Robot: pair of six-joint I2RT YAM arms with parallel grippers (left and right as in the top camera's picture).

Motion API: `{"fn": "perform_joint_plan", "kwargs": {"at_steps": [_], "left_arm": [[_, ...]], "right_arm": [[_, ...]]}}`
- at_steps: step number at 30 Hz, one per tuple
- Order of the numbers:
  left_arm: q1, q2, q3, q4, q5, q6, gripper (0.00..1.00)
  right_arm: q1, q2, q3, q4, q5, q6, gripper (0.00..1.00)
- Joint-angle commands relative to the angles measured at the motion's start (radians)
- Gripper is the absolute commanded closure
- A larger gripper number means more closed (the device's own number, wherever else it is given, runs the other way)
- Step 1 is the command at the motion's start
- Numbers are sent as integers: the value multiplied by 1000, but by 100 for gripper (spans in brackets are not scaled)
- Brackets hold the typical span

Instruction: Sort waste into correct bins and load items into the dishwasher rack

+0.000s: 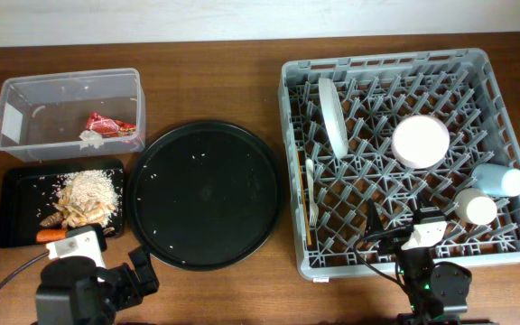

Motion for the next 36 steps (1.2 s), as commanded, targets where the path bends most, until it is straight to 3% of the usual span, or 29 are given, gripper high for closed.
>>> {"fn": "perform_joint_plan", "kwargs": {"at_steps": [1,16,20,22,28,31,36], "left_arm": [[6,-5,0,2,-11,-10,1],[6,-24,-13,41,-53,-10,1],[-3,-166,-253,344,-51,48,1],[-3,-280,-461,539,-28,60,1],[-3,-503,-903,1189,115,307,1],[-3,-509,-995,1228,111,312,1],[-3,-509,-992,1231,118,312,1]], "right_arm": [[6,-11,-5,-7,16,-7,1],[6,-11,-5,-6,16,-7,1],[6,-11,-5,-7,16,-7,1],[6,-11,-5,-7,16,-7,1],[6,-11,-5,-7,16,-7,1],[6,-11,-5,-6,17,-7,1],[6,-11,-5,-7,17,-7,1]]}}
